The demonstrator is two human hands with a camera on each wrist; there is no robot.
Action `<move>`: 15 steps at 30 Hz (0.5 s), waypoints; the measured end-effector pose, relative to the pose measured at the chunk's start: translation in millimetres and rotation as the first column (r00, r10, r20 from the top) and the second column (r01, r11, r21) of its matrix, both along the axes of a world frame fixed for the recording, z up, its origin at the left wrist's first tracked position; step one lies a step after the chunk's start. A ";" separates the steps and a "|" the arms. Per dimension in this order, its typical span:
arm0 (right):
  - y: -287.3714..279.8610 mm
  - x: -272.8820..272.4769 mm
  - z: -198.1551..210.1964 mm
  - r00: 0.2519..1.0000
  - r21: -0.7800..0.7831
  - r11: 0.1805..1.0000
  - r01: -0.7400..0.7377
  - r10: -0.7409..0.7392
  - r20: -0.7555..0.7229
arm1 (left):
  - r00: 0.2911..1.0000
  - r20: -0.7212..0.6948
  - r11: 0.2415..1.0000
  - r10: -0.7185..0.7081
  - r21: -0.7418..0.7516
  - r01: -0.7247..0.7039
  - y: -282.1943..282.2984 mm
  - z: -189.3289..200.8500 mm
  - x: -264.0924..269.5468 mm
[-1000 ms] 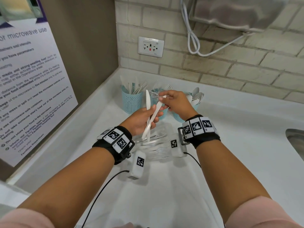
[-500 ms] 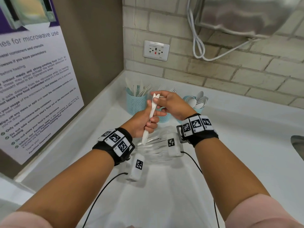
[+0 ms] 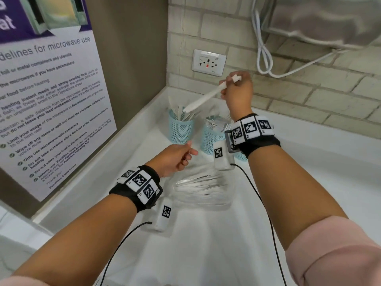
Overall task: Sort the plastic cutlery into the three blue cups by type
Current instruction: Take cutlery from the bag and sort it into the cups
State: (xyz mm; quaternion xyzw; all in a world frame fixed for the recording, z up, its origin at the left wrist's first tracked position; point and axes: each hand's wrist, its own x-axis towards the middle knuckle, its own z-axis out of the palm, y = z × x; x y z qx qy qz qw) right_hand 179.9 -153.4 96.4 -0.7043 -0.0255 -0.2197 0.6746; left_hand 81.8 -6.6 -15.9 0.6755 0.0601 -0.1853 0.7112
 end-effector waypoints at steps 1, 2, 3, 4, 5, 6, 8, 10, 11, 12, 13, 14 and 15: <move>7.5 1.8 -1.5 0.999 -0.018 1.000 0.015 -0.014 0.044 | 0.998 0.021 0.992 -0.052 0.116 0.049 -0.4 -1.8 -1.5; 15.9 3.2 -4.9 0.997 -0.071 0.997 0.027 -0.021 0.079 | 0.993 0.044 0.970 -0.112 0.223 0.099 -1.4 -3.3 -2.7; 24.2 5.1 -10.7 0.994 -0.140 0.990 0.027 -0.012 0.107 | 0.983 0.070 0.937 -0.169 0.321 0.138 -2.4 -5.3 -3.2; 32.4 5.4 -16.9 0.993 -0.216 0.976 0.019 0.007 0.120 | 0.969 0.103 0.890 -0.226 0.426 0.163 -3.3 -7.2 -3.5; 39.8 7.0 -24.7 0.992 -0.293 0.956 -0.001 0.037 0.117 | 0.948 0.134 0.825 -0.288 0.538 0.174 -3.8 -8.8 -3.9; 46.1 7.9 -32.3 0.992 -0.379 0.925 -0.026 0.070 0.103 | 0.923 0.148 0.745 -0.355 0.642 0.183 -4.5 -9.4 -4.7; 54.7 13.2 -49.2 0.993 -0.609 0.792 -0.039 0.101 0.067 | 0.876 0.132 0.595 -0.464 0.778 0.199 -6.1 -10.4 -7.2; 59.8 15.6 -62.4 0.997 -0.832 0.555 -0.011 0.069 0.032 | 0.851 0.100 0.515 -0.515 0.830 0.215 -7.6 -13.2 -9.1; 61.4 16.6 -67.6 0.998 -0.892 0.451 -0.001 0.057 0.027 | 0.847 0.092 0.501 -0.523 0.838 0.218 -7.9 -14.7 -9.8; 62.7 15.1 -69.7 0.998 -0.930 0.367 -0.006 0.061 0.017 | 0.845 0.088 0.494 -0.527 0.841 0.220 -8.3 -16.0 -9.9; 63.4 14.5 -71.9 0.997 -0.956 0.294 -0.017 0.074 0.005 | 0.843 0.084 0.485 -0.531 0.846 0.221 -8.5 -17.4 -9.9; 64.0 13.4 -72.8 0.996 -0.973 0.231 -0.029 0.085 -0.010 | 0.839 0.079 0.470 -0.539 0.855 0.221 -8.9 -18.4 -9.5; 64.0 14.4 -74.5 0.995 -0.981 0.188 -0.040 0.092 -0.023 | 0.834 0.074 0.448 -0.547 0.867 0.217 -9.2 -19.2 -9.4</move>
